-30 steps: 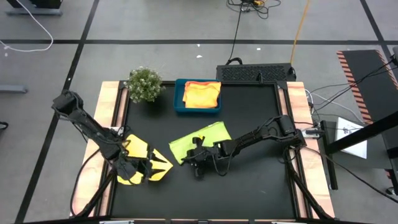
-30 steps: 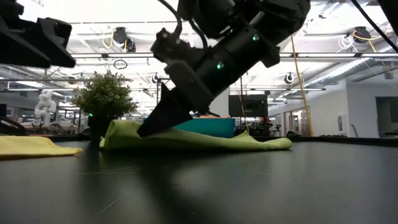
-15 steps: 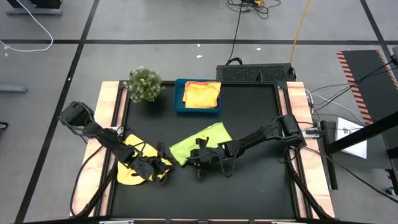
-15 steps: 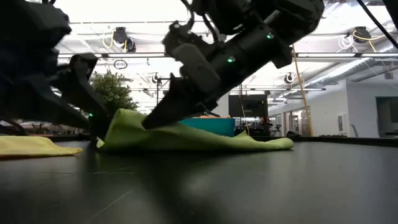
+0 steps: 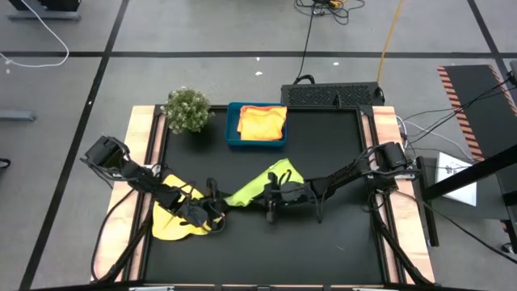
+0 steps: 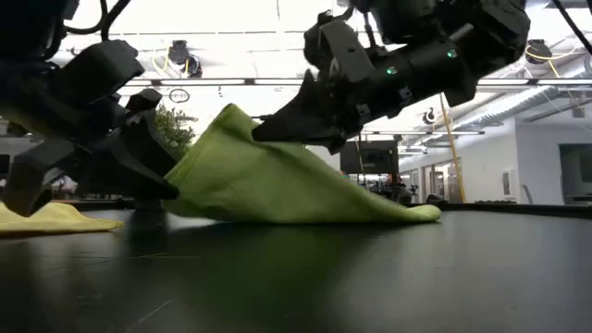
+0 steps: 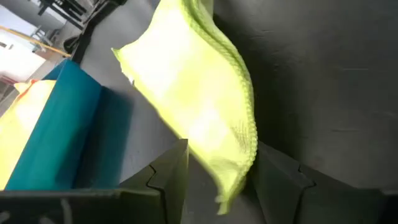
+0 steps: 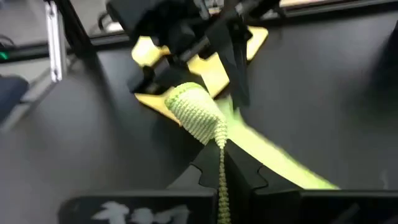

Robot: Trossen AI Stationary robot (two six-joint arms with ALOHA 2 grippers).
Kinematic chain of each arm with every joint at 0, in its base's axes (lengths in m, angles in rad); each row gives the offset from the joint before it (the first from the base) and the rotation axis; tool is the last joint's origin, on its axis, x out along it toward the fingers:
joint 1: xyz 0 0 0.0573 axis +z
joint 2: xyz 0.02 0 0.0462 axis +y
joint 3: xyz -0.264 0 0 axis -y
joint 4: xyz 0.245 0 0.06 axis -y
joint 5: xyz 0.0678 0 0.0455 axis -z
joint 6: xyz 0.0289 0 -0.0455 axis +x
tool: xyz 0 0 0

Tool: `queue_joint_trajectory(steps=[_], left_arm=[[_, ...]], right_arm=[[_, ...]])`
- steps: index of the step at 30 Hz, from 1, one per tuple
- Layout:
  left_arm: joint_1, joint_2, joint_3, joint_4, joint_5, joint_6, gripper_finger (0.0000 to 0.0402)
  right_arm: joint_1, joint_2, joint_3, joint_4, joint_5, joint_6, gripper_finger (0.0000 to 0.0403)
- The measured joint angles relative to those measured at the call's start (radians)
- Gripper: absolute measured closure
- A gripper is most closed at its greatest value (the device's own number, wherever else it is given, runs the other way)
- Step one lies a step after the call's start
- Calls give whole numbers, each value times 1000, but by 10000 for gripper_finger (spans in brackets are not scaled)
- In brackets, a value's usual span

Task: Fold microfiber towels
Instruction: Fold the green microfiber towel

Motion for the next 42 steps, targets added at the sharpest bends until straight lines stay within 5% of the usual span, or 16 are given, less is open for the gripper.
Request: queue_joint_trajectory(steps=[8,26,32,38,42], left_arm=[[23,0,0,79,73,-3,233],[64,0,0,43,93,-74,238],[73,0,0,38,152,-71,290],[74,0,0,24,152,-61,387],[74,0,0,24,152,-61,392]], right_arm=[[-1,-29,-95,153,3,6,403],[-6,-30,-97,151,23,-7,403],[-6,-30,-97,150,23,-9,403],[-3,-30,-97,143,22,-53,397],[9,-30,-97,139,22,-119,369]])
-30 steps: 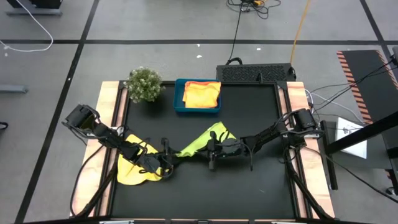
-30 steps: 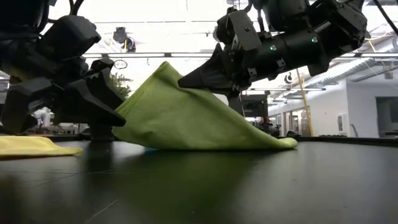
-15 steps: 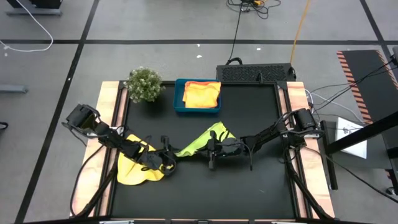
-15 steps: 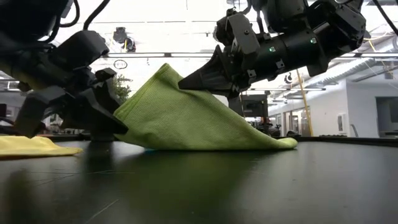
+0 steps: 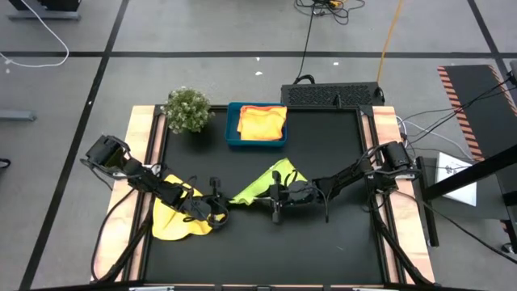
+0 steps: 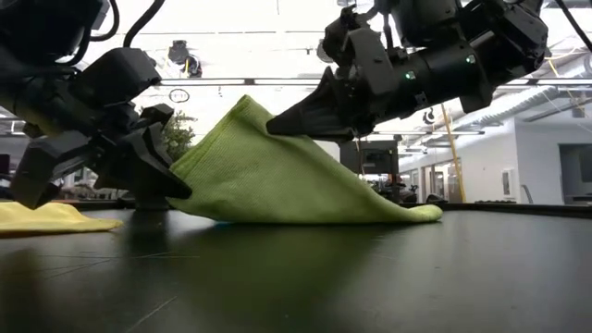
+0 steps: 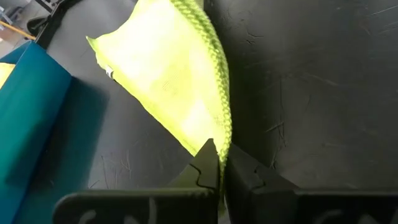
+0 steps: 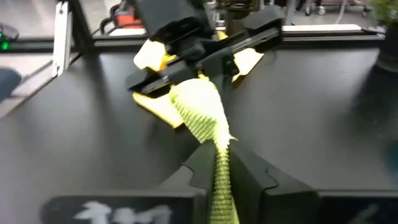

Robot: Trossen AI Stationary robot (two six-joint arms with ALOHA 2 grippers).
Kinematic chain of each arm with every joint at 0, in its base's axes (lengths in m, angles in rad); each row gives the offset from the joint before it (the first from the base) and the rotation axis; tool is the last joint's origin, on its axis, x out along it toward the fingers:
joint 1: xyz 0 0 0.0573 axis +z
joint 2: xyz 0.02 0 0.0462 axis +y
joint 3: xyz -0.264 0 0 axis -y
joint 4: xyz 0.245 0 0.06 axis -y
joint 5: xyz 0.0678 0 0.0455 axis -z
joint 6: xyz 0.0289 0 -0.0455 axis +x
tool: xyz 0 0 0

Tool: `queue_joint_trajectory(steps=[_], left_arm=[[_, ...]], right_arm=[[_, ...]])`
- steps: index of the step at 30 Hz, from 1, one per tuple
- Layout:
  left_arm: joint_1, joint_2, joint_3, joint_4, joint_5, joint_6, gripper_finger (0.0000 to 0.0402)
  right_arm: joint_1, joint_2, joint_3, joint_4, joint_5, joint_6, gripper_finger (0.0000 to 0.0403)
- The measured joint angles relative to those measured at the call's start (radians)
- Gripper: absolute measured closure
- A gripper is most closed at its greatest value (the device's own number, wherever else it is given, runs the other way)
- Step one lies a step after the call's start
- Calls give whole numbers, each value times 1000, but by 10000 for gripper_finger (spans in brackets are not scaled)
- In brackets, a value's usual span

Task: Fold microfiber towels
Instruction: Fold the green microfiber towel

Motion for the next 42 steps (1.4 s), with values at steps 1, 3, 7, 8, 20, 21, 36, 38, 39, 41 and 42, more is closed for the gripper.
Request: queue_joint_trajectory(steps=[1,3,7,8,20,21,36,38,39,41,42], left_arm=[[0,0,0,0,0,0,394],[0,0,0,3,0,0,397],[0,0,0,27,-1,-9,396],[0,-1,2,24,0,-16,397],[-11,-34,254,-358,76,-270,398],[-18,-34,276,-385,77,-280,398],[8,-34,394,-479,69,-280,399],[20,-33,394,-487,69,-291,396],[24,-33,394,-492,69,-296,394],[29,-33,394,-499,69,-299,394],[29,-33,394,-505,69,-300,396]], right_arm=[[5,0,0,-4,0,-17,358],[13,0,0,-17,0,-47,333],[34,-3,0,-38,1,-111,274],[43,-8,0,-45,3,-138,259],[234,-115,2,-207,236,-213,207],[251,-112,1,-219,255,-206,207],[339,151,138,-155,399,-308,206],[340,200,202,-173,428,-350,206],[340,220,231,-191,458,-366,206],[344,258,285,-234,534,-391,206],[344,273,308,-247,568,-393,206]])
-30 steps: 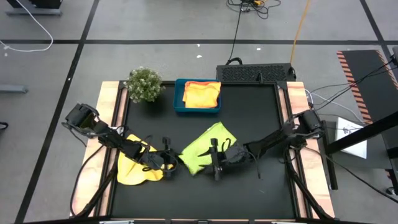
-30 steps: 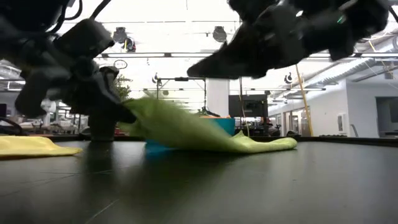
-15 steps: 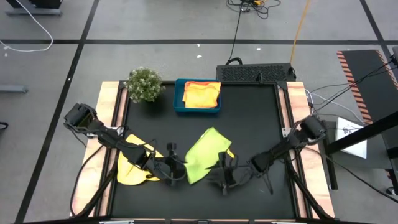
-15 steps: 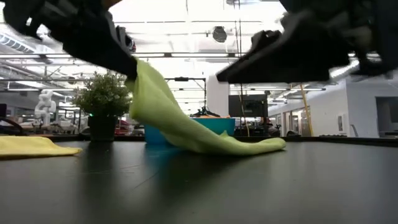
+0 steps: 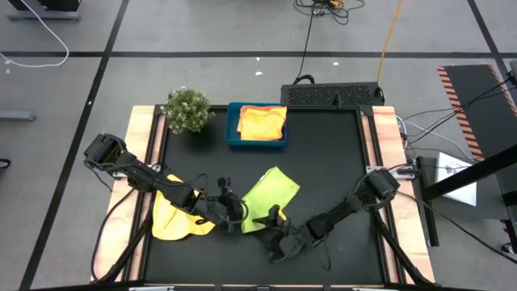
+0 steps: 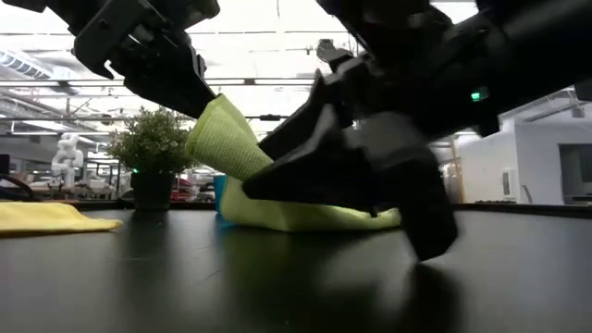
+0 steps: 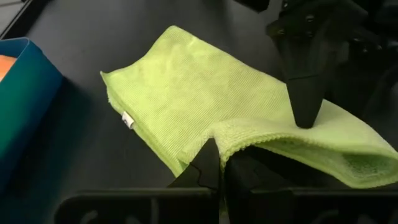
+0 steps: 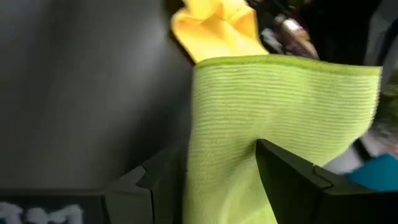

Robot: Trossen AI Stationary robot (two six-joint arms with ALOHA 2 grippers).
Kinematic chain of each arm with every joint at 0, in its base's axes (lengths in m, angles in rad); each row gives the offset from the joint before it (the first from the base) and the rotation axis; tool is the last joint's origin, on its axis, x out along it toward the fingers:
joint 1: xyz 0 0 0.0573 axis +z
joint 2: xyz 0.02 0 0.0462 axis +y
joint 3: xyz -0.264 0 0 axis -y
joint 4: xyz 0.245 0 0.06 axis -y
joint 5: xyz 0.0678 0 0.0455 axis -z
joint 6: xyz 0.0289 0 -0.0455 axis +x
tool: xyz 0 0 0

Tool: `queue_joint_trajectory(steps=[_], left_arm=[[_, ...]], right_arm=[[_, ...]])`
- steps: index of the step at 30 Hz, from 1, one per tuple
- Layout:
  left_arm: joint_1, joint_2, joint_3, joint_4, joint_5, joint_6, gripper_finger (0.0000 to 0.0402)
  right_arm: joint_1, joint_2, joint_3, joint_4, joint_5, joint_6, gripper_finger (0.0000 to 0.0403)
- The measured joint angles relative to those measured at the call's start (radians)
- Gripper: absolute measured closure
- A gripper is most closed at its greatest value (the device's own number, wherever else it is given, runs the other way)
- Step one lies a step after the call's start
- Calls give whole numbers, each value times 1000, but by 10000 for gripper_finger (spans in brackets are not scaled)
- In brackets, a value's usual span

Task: Fold microfiber towels
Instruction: Fold the green microfiber towel

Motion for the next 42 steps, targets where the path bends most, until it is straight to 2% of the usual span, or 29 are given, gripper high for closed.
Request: queue_joint_trajectory(steps=[4,11,17,20,26,34,42], left_arm=[[-1,0,0,1,0,0,396],[13,0,0,2,0,-5,398],[24,0,0,-4,0,-20,389],[24,0,0,-5,0,-20,396],[24,0,0,-13,0,-25,386],[24,0,0,-53,1,-37,395],[-30,1,0,-173,72,-74,397]], right_arm=[[8,57,73,-3,91,-8,206],[9,129,171,6,167,-51,206],[9,136,180,5,267,-60,206],[12,136,180,12,273,-74,211],[28,137,179,25,270,-78,266],[48,137,178,42,279,-115,387],[121,91,176,39,380,-130,401]])
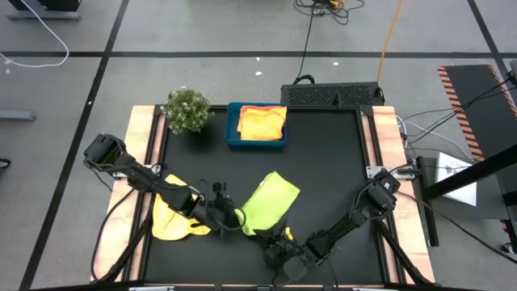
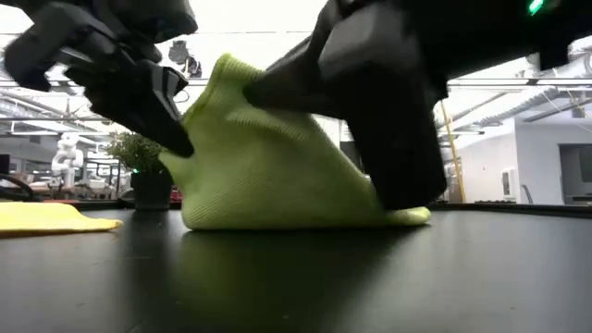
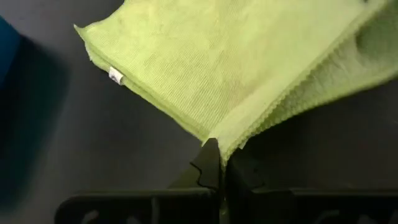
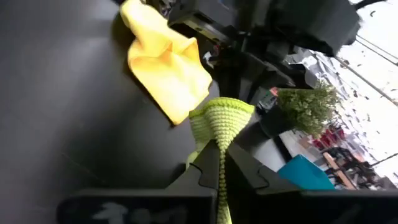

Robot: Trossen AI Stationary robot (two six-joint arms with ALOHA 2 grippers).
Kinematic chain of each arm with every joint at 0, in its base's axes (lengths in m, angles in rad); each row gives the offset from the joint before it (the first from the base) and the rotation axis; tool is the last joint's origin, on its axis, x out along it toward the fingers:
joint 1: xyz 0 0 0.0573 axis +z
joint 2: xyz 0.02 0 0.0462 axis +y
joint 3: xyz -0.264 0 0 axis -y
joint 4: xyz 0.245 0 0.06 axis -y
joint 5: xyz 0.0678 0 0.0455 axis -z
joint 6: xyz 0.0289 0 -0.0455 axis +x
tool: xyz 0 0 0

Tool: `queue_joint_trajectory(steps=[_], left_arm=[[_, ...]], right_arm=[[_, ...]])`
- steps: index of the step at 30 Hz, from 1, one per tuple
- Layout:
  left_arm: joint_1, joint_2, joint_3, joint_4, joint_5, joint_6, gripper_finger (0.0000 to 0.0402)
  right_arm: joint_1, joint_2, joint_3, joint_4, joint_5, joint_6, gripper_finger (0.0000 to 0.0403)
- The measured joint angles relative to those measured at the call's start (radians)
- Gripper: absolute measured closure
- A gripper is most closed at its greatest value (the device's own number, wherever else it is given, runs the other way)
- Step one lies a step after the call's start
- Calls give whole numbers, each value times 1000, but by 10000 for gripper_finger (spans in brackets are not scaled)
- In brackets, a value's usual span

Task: Fold microfiber towels
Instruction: Fold the green microfiber towel

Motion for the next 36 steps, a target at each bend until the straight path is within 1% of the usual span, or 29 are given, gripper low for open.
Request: queue_joint_trajectory(steps=[3,6,9,11,13,17,19,22,26,30,32,36], left_arm=[[-34,0,0,0,0,-10,393],[-85,0,0,33,26,-20,397],[-143,0,0,72,57,-24,396],[-176,0,-1,94,59,-22,396],[-200,0,-1,120,59,-2,398],[-214,1,27,125,58,41,396],[-201,1,36,125,58,75,398],[-157,1,39,125,55,129,397],[-69,1,41,121,63,170,396],[21,1,41,112,75,221,397],[61,1,43,116,104,261,394],[144,9,43,128,178,335,397]], right_arm=[[13,-8,0,-16,-20,37,401],[24,-15,0,-87,-115,105,402],[32,-15,0,-174,-215,207,402],[37,-14,0,-180,-238,251,402],[50,-17,1,-173,-239,258,402],[78,-39,1,-175,-156,270,402],[91,-50,1,-189,-97,281,402],[98,-66,-11,-235,-25,340,402],[89,-84,-74,-263,23,475,403],[74,-118,-182,-256,78,659,403],[67,-147,-241,-249,100,754,403],[44,-199,-353,-206,88,914,403]])
